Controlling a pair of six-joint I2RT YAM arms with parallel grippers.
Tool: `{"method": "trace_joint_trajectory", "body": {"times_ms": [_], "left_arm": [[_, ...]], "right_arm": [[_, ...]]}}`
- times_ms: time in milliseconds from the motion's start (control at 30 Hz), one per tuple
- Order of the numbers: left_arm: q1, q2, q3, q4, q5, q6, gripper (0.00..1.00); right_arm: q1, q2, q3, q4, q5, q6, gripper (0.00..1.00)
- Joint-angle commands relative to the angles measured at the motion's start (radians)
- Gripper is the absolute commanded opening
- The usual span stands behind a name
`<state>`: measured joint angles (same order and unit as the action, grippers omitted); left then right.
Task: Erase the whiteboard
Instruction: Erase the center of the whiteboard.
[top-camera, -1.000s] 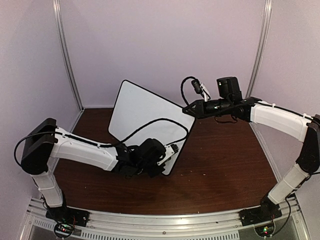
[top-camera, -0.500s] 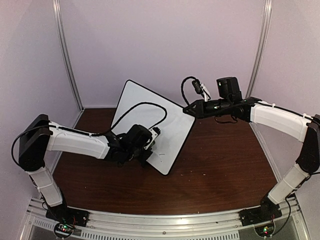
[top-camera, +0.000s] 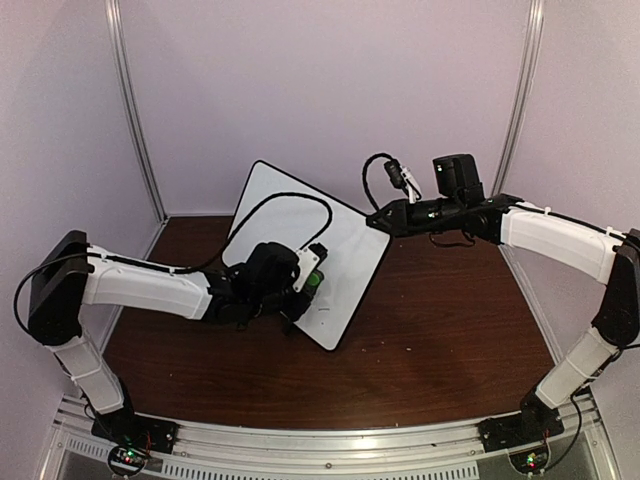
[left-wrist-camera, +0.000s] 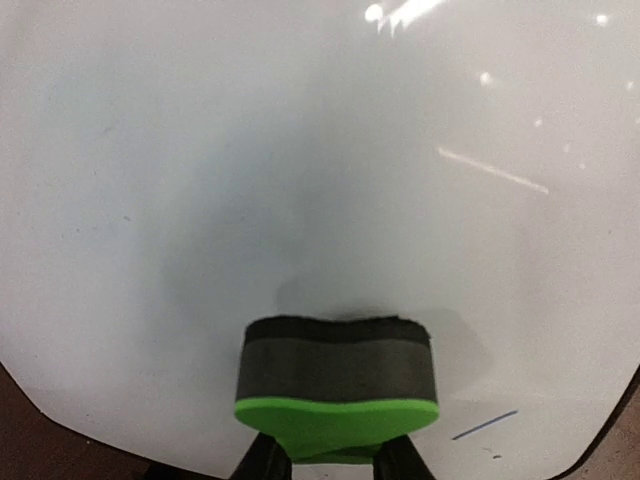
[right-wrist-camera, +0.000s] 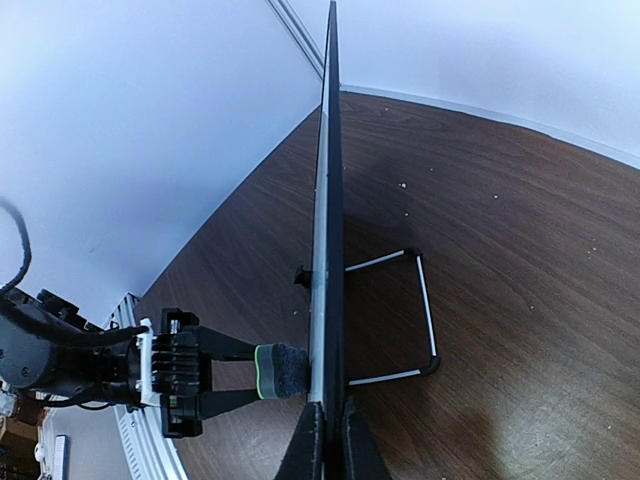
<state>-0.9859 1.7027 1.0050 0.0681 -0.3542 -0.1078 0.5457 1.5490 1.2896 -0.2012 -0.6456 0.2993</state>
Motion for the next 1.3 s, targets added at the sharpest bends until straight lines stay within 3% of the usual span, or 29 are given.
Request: {"method": "trace_joint_trajectory", "body": {"times_ms": [0,533,833,933,1267], "left_arm": [[-0.023,-0.009,0.065,0.147,0.081,-0.018,0.00],[-0.111,0.082,-0.012,0.036,0.038,-0.074,0.00],[-0.111,0.109,0.023,-0.021,-0.213,-0.120,0.00],[-0.111,0.114,0.053,0.005,-0.271,-0.100,0.00],[-0.120,0.064,0.058,0.105,-0.269,-0.067,0.00]], "right_arm": [[0.052,0.008,0.007,-0.075,-0.127,-0.041,0.00],[0.051,0.004,-0.006,-0.073,-0.126,-0.045,0.00],[0.052,-0.001,-0.010,-0.067,-0.129,-0.041,0.00],[0.053,-0.001,-0.009,-0.068,-0.129,-0.040,0.00],[0.054,-0.002,-0.013,-0.068,-0.126,-0.045,0.00]]}}
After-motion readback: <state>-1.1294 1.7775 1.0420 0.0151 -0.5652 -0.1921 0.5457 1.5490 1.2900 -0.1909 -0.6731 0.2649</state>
